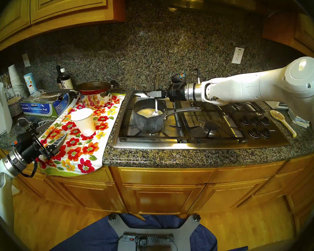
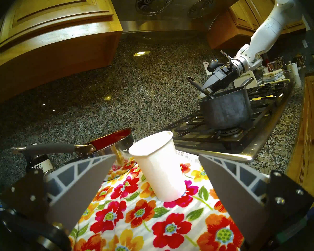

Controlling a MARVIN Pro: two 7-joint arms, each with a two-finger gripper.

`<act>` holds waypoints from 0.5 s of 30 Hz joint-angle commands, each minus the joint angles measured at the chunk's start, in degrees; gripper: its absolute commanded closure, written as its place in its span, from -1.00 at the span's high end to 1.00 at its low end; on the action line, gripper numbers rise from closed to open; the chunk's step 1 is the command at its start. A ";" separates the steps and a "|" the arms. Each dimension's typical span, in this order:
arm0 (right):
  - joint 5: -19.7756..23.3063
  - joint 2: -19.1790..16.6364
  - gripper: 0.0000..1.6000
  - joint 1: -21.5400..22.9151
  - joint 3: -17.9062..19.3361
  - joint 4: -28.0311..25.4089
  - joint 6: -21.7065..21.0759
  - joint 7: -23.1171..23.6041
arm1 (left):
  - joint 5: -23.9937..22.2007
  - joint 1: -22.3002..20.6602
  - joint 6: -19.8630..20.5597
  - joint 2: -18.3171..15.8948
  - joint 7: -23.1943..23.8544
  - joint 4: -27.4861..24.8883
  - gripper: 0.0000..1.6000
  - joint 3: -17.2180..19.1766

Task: Pour oats into pot and stir with a spoon

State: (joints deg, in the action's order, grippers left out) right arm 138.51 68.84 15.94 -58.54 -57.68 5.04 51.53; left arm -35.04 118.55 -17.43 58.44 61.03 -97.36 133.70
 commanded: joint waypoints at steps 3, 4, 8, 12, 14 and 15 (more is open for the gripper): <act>0.12 -1.03 1.00 2.33 0.88 0.66 0.57 0.74 | -1.04 -0.76 -0.05 -0.31 -0.06 -1.04 1.00 0.97; 0.07 -1.13 1.00 2.47 0.87 0.66 0.51 0.84 | -1.04 -0.76 -0.05 -0.32 -0.06 -1.03 1.00 0.97; -0.14 -1.37 1.00 2.86 0.74 0.74 0.39 1.09 | -1.02 -0.76 -0.06 -0.32 -0.06 -1.03 1.00 0.96; -0.38 -1.74 1.00 3.14 0.48 0.75 0.21 1.36 | -1.01 -0.76 -0.06 -0.32 -0.06 -1.03 1.00 0.96; -0.49 -1.99 1.00 3.29 0.35 0.64 0.14 1.50 | -1.01 -0.76 -0.06 -0.32 -0.07 -1.03 1.00 0.96; -0.56 -2.13 1.00 3.41 0.26 0.56 0.10 1.57 | -1.01 -0.76 -0.06 -0.32 -0.07 -1.03 1.00 0.96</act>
State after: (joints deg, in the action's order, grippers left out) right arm 138.12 67.82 16.20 -58.79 -57.69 5.20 52.41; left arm -35.03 118.55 -17.43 58.44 61.03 -97.36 133.70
